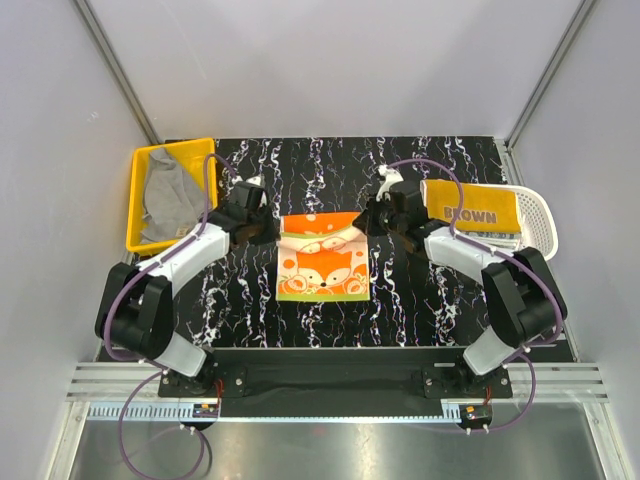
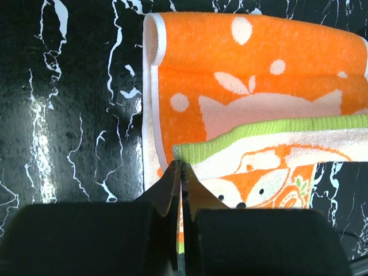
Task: Fold and stack the towels
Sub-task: Fold the towel
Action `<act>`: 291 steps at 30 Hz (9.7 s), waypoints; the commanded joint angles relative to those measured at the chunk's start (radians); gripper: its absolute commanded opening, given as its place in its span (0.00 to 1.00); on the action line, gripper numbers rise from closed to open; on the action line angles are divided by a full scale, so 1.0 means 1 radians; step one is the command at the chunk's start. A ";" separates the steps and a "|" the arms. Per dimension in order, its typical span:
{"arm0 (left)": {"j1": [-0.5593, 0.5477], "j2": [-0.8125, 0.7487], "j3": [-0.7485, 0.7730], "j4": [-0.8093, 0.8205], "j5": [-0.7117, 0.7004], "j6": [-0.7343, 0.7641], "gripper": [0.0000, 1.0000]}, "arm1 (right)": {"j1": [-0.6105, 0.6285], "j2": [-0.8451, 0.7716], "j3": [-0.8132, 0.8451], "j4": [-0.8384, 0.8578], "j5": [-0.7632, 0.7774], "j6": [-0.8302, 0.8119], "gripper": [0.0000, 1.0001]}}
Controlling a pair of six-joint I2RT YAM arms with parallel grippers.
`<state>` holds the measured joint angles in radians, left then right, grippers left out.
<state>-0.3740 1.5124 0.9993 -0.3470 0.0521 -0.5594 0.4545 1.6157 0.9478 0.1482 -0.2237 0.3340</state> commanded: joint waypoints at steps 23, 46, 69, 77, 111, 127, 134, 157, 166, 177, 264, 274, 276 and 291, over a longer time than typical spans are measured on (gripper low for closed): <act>-0.036 -0.175 -0.037 -0.014 -0.072 0.001 0.00 | 0.029 -0.165 -0.118 0.070 0.011 0.045 0.00; -0.055 -0.225 -0.179 0.013 -0.058 0.004 0.00 | 0.055 -0.181 -0.216 0.086 0.011 0.085 0.00; -0.057 -0.302 -0.139 -0.061 -0.049 0.019 0.00 | 0.065 -0.270 -0.211 0.024 0.017 0.085 0.00; -0.059 -0.296 -0.194 -0.029 -0.041 0.012 0.00 | 0.081 -0.231 -0.259 0.074 0.012 0.120 0.00; -0.115 -0.276 -0.410 0.158 0.052 -0.030 0.07 | 0.093 -0.177 -0.346 0.106 -0.025 0.223 0.20; -0.121 -0.288 -0.459 0.158 0.031 -0.043 0.08 | 0.093 -0.296 -0.431 0.044 -0.010 0.246 0.27; -0.121 -0.299 -0.450 0.143 0.020 -0.036 0.11 | 0.095 -0.312 -0.400 -0.004 0.067 0.215 0.37; -0.121 -0.377 -0.386 0.071 0.020 -0.042 0.26 | 0.153 -0.122 -0.259 -0.021 0.058 0.229 0.38; -0.120 -0.327 -0.334 0.075 -0.044 -0.085 0.30 | 0.184 -0.336 -0.397 -0.107 0.066 0.249 0.34; -0.048 -0.114 -0.133 0.057 -0.112 -0.082 0.30 | 0.171 -0.248 -0.131 -0.369 0.297 0.223 0.38; 0.147 0.230 0.530 -0.027 0.129 -0.002 0.00 | -0.076 0.193 0.733 -0.553 0.138 0.021 0.00; 0.158 0.014 0.426 0.075 0.100 0.006 0.00 | -0.082 0.029 0.723 -0.480 0.113 -0.029 0.00; 0.158 -0.030 0.383 0.108 0.106 0.006 0.00 | -0.082 -0.011 0.682 -0.461 0.089 -0.027 0.00; 0.066 -0.351 0.219 -0.076 0.055 0.003 0.00 | -0.040 -0.307 0.442 -0.571 0.023 0.097 0.00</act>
<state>-0.3069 1.1755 1.2293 -0.3649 0.1562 -0.5579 0.4026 1.3334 1.4033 -0.3790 -0.1963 0.3782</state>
